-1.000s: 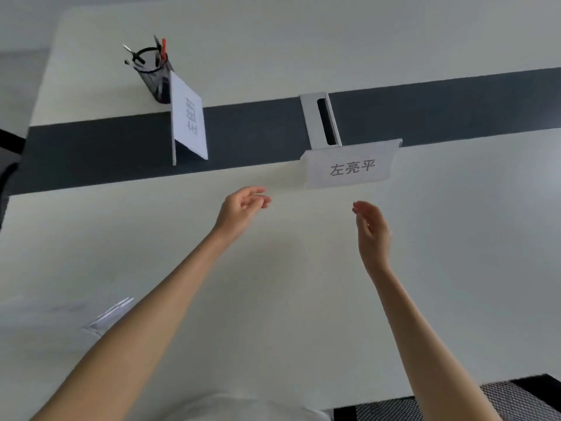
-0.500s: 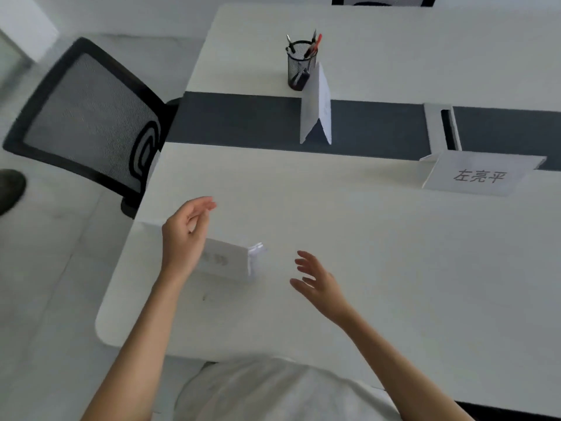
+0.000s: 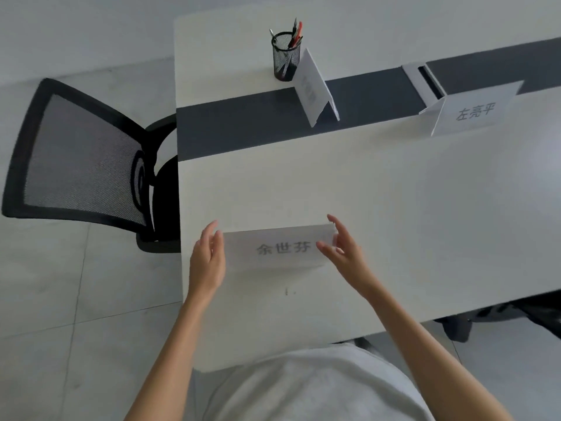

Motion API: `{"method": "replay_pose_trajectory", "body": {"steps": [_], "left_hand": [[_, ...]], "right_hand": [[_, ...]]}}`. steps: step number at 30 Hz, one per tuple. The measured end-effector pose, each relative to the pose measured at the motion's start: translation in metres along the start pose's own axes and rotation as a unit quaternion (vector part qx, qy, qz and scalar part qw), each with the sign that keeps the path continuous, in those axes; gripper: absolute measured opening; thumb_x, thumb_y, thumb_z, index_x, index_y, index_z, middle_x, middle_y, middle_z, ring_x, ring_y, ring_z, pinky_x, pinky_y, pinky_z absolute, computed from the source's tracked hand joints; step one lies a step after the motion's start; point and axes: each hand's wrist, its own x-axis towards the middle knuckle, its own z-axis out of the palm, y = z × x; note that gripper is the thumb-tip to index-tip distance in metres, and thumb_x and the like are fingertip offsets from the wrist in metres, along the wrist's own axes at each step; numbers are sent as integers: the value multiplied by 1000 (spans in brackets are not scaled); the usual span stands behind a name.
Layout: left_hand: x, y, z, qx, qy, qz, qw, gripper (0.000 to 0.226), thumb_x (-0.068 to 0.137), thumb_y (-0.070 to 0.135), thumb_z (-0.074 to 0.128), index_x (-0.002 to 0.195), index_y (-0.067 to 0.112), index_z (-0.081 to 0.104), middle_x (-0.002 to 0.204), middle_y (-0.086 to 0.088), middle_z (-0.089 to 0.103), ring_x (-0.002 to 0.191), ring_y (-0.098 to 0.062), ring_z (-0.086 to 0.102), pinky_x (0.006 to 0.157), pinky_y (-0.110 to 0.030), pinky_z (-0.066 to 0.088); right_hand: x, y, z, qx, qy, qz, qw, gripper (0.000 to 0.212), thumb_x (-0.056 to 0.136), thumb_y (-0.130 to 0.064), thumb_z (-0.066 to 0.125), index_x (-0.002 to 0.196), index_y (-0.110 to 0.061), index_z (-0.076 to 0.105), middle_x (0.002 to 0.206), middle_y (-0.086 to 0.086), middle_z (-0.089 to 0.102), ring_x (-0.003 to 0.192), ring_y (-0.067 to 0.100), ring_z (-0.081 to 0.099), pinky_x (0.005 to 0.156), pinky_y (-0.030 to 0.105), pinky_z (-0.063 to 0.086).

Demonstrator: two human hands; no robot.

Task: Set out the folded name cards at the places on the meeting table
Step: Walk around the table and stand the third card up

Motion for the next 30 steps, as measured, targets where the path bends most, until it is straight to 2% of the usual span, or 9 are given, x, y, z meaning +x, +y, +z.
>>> {"method": "replay_pose_trajectory", "body": {"steps": [3, 4, 6, 10, 16, 19, 23, 26, 30], "left_hand": [[3, -12, 1, -15, -49, 5, 999, 39, 95, 37, 28, 130, 27, 42, 107, 2, 61, 100, -13, 57, 97, -14, 39], [3, -16, 2, -9, -47, 18, 999, 37, 95, 34, 30, 130, 28, 41, 84, 9, 55, 78, -1, 53, 81, -2, 38], [5, -24, 5, -14, -48, 38, 998, 35, 94, 29, 38, 128, 33, 41, 64, 7, 34, 54, -2, 36, 58, -9, 35], [14, -34, 4, -52, -57, 50, 996, 32, 90, 25, 48, 109, 51, 45, 72, -6, 41, 64, -19, 35, 53, -18, 29], [21, -34, 12, -24, -107, 83, 990, 28, 90, 24, 48, 116, 37, 49, 77, -6, 42, 69, -17, 39, 62, -24, 32], [18, -19, 24, -15, -173, 126, 977, 25, 90, 23, 50, 110, 37, 49, 83, -4, 48, 76, -15, 44, 68, -29, 37], [1, 14, 56, 14, -274, 177, 945, 31, 88, 31, 51, 118, 22, 52, 80, -3, 62, 64, -5, 54, 59, -10, 41], [-24, 49, 90, 40, -354, 220, 908, 53, 80, 45, 50, 127, 20, 49, 82, -4, 64, 73, -15, 58, 64, -18, 47], [-72, 86, 144, 38, -461, 259, 848, 54, 76, 47, 52, 125, 26, 51, 75, 3, 63, 70, -7, 60, 62, -20, 49]], "right_hand": [[3, -4, 2, 24, 22, -4, 999, 35, 88, -28, 53, 120, -41, 45, 62, -4, 29, 57, 6, 32, 61, 24, 29], [3, -5, 3, 29, 20, -2, 999, 30, 89, -31, 51, 113, -48, 45, 64, 2, 31, 61, 12, 34, 62, 28, 29], [5, -5, 3, 33, 13, 8, 999, 27, 87, -35, 49, 105, -56, 45, 69, 9, 33, 67, 20, 34, 64, 33, 28], [0, -5, 6, 23, 38, 0, 999, 23, 76, -54, 49, 98, -61, 46, 71, 10, 38, 69, 21, 37, 66, 34, 30], [-41, -1, 11, 35, 114, 44, 992, 31, 78, -62, 49, 107, -52, 45, 91, 35, 56, 75, 37, 52, 67, 33, 37], [-74, 7, 6, 55, 189, 53, 979, 23, 88, -36, 51, 108, -47, 47, 94, 30, 61, 79, 35, 56, 67, 30, 40], [-128, 26, -10, 114, 301, 94, 942, 21, 87, -32, 54, 107, -38, 56, 84, 7, 71, 79, 20, 64, 76, 29, 47], [-182, 37, -27, 148, 395, 120, 899, 16, 84, -31, 54, 98, -25, 61, 68, -19, 70, 65, -3, 61, 60, 14, 47], [-256, 46, -44, 187, 510, 157, 825, 12, 89, -17, 51, 95, -18, 61, 63, -23, 69, 58, -7, 59, 53, 9, 44]]}}
